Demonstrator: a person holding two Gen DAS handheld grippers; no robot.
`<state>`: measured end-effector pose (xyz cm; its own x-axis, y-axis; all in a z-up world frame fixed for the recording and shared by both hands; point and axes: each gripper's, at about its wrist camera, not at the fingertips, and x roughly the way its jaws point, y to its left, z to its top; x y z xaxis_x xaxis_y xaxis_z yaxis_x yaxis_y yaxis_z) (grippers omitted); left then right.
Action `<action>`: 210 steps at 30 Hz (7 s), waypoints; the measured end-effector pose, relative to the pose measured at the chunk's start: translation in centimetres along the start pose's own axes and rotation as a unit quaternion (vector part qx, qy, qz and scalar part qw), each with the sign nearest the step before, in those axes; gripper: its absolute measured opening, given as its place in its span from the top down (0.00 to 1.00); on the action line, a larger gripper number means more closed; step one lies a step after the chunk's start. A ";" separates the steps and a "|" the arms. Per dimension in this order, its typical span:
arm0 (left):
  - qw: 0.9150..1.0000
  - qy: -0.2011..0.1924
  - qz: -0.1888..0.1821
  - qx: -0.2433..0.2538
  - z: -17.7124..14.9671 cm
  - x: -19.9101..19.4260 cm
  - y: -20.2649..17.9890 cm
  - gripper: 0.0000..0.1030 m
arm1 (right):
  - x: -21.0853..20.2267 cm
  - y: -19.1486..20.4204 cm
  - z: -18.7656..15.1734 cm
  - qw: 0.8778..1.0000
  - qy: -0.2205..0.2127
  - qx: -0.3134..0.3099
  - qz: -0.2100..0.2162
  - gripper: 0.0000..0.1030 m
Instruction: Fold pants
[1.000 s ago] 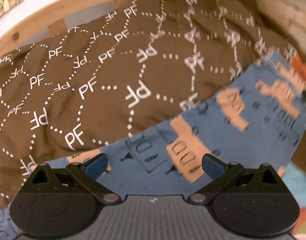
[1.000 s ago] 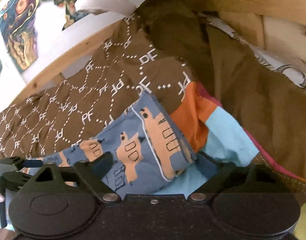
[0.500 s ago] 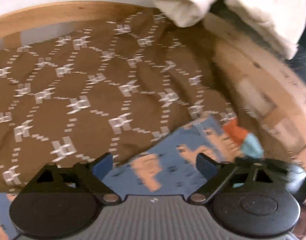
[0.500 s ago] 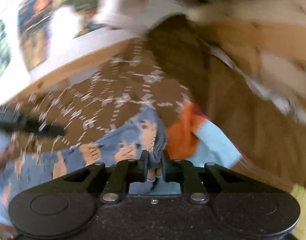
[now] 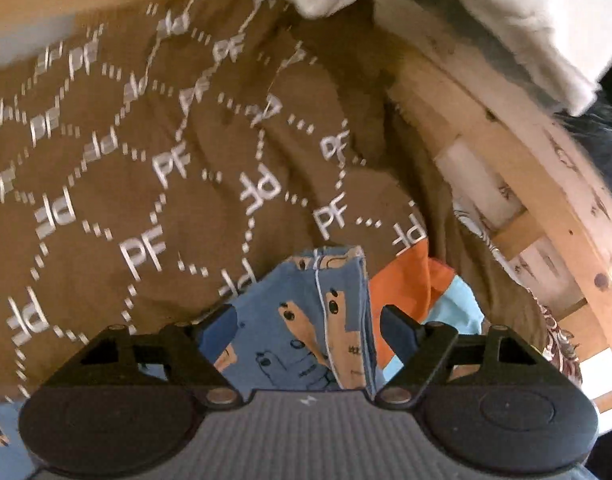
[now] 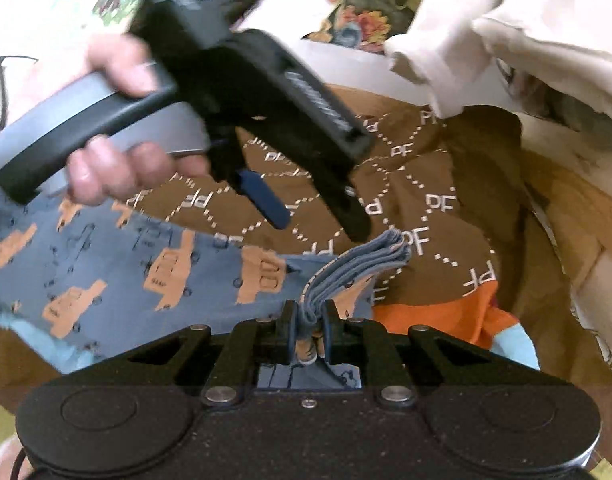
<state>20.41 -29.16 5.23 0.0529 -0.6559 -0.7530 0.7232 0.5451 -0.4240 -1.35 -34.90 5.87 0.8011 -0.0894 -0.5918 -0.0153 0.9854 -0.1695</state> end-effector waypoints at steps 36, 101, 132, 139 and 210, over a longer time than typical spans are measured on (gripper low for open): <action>0.998 -0.026 0.045 -0.027 -3.1 -3.2 3.3 0.88 | -0.3 5.2 0.8 0.996 0.000 -0.061 0.059 0.87; 0.984 -0.023 0.086 -0.154 -14.2 -12.5 16.2 0.90 | 1.7 15.3 2.3 0.969 0.023 -0.070 0.236 0.87; 0.980 -0.020 0.128 -0.153 -16.5 -15.6 19.9 0.81 | 4.8 21.9 3.0 0.945 0.047 -0.102 0.307 0.76; 0.973 -0.033 0.146 -0.178 -17.7 -16.5 19.7 0.54 | 3.0 19.8 2.4 0.947 0.029 -0.114 0.300 0.35; 0.817 -0.274 0.384 -0.332 -28.6 -29.0 19.5 0.80 | 8.8 19.4 6.7 0.934 -0.026 -0.249 0.256 0.01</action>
<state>13.33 15.43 4.41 0.7473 -0.0245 -0.6640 -0.1904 0.9495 -0.2494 9.41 -15.63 2.71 0.6402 0.3941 -0.6594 -0.6702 0.7060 -0.2287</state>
